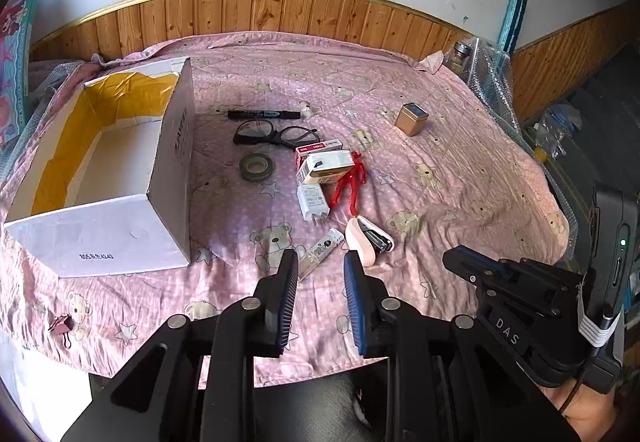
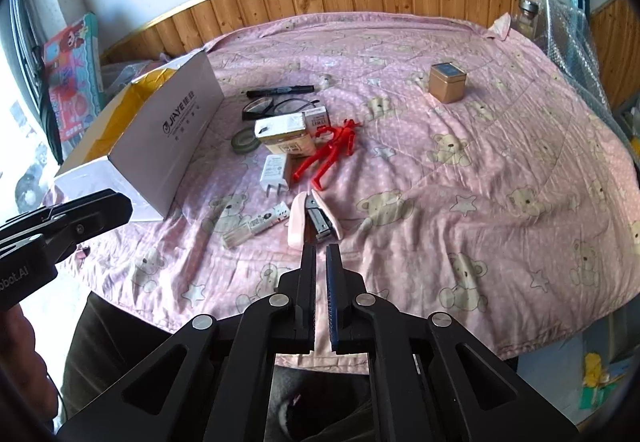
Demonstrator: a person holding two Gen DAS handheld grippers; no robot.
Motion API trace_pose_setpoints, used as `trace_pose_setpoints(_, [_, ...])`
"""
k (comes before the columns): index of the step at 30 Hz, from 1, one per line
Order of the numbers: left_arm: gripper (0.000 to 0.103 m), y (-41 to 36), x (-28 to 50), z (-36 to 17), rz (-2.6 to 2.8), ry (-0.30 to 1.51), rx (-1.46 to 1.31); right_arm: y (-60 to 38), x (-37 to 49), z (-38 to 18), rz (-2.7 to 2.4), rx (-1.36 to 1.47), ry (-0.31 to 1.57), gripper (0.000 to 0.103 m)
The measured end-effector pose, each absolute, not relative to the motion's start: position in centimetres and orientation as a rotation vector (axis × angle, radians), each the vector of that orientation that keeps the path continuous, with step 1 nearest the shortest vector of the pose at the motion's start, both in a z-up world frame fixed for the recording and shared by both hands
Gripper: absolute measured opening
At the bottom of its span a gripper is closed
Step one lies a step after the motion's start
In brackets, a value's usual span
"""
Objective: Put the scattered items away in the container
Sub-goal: 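Reach the right tool to the pink stapler and grasp it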
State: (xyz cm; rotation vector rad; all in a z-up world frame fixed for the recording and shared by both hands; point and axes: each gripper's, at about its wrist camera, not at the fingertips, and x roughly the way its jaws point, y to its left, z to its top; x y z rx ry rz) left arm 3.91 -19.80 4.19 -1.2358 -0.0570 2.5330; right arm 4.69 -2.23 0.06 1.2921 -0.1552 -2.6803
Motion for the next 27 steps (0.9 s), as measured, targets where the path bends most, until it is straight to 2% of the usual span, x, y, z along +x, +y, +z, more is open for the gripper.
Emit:
trace_pose_setpoints(7, [0.008, -19.4, 4.2, 3.2, 2.539, -0.022, -1.251, -1.3, 5.1, -0.7, -2.689, 1.296, -0.232, 0.005])
trace_pose_setpoints(14, [0.007, -19.2, 4.0, 2.2, 2.536, -0.002, -1.289, -2.1, 4.9, -1.2, -2.678, 1.298, -0.203, 0.006])
trace_pose_setpoints(17, [0.008, -19.6, 3.7, 1.6, 2.542, -0.006, -1.314, -2.4, 4.6, -1.3, -2.683, 1.288, -0.195, 0.009])
trace_pose_setpoints(19, [0.013, -20.0, 3.3, 1.0, 2.534, -0.026, -1.343, -2.4, 4.2, -1.4, -2.670, 1.283, -0.204, 0.020])
trace_pose_setpoints(20, [0.020, -20.1, 3.1, 0.7, 2.522, -0.039, -1.357, -2.4, 4.0, -1.5, -2.672, 1.286, -0.211, 0.039])
trace_pose_setpoints(21, [0.027, -20.3, 2.9, 0.5, 2.522, -0.050, -1.364, -2.3, 3.8, -1.7, -2.675, 1.281, -0.225, 0.047])
trace_pose_setpoints(23, [0.044, -20.8, 2.6, 0.1, 2.524, -0.079, -1.370, -2.2, 3.3, -2.1, -2.664, 1.292, -0.239, 0.047])
trace_pose_setpoints(25, [0.052, -21.3, 2.1, -0.4, 2.524, -0.109, -1.377, -2.2, 2.7, -2.8, -2.645, 1.309, -0.255, 0.047])
trace_pose_setpoints(27, [0.053, -21.5, 1.6, -0.9, 2.520, -0.124, -1.383, -2.2, 2.2, -3.4, -2.632, 1.322, -0.269, 0.047])
